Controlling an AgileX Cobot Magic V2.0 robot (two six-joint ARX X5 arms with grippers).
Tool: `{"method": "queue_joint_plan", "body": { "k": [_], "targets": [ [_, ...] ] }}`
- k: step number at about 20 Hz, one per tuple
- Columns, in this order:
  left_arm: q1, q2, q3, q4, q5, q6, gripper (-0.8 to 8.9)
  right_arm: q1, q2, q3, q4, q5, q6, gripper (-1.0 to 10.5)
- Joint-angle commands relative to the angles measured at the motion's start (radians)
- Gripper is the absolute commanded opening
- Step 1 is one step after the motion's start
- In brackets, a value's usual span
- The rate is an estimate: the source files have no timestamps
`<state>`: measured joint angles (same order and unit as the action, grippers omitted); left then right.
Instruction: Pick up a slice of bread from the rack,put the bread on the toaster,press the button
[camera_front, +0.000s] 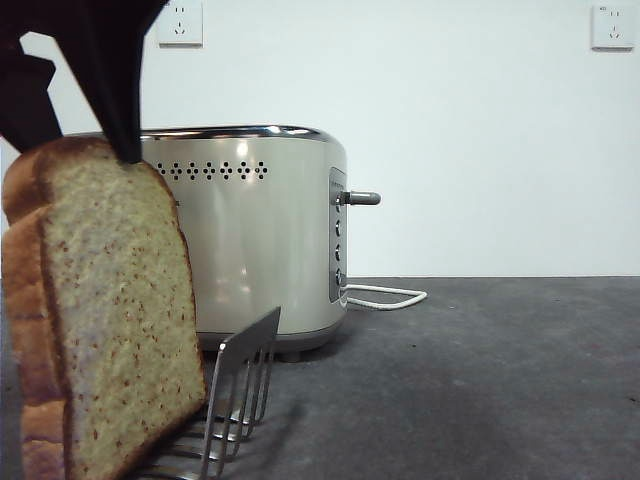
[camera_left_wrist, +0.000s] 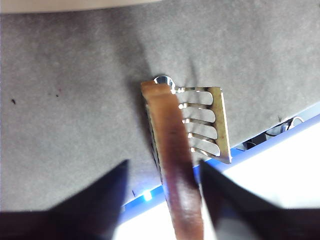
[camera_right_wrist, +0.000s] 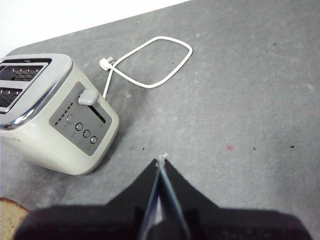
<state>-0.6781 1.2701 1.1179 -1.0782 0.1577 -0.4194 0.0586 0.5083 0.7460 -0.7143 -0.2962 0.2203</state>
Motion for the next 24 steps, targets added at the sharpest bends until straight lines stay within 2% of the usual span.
{"method": "queue_joint_plan", "body": {
  "k": [1,7,8,10,12,20,24],
  "targets": [
    [-0.005,0.010,-0.006,0.006,-0.003,0.013,3.77,0.000,0.000,0.005,0.002,-0.003,-0.008,0.0],
    [-0.043,0.039,-0.006,0.006,-0.001,0.020,3.68,0.000,0.000,0.005,0.002,-0.003,-0.008,0.0],
    [-0.051,0.047,-0.006,0.005,-0.002,0.020,3.04,0.000,0.000,0.005,0.002,-0.003,-0.008,0.0],
    [-0.058,0.059,-0.006,0.002,-0.002,0.020,1.01,0.000,0.000,0.005,-0.002,-0.003,-0.008,0.0],
    [-0.058,0.061,-0.006,0.002,-0.002,0.021,-0.09,0.000,0.000,0.005,-0.016,-0.003,-0.008,0.0],
    [-0.058,0.057,0.012,0.002,0.007,0.024,-0.08,0.000,0.000,0.005,-0.046,-0.003,-0.016,0.0],
    [-0.058,0.054,0.095,-0.024,0.007,0.037,-0.08,0.000,0.000,0.005,-0.047,-0.003,-0.016,0.0]
  ]
}}
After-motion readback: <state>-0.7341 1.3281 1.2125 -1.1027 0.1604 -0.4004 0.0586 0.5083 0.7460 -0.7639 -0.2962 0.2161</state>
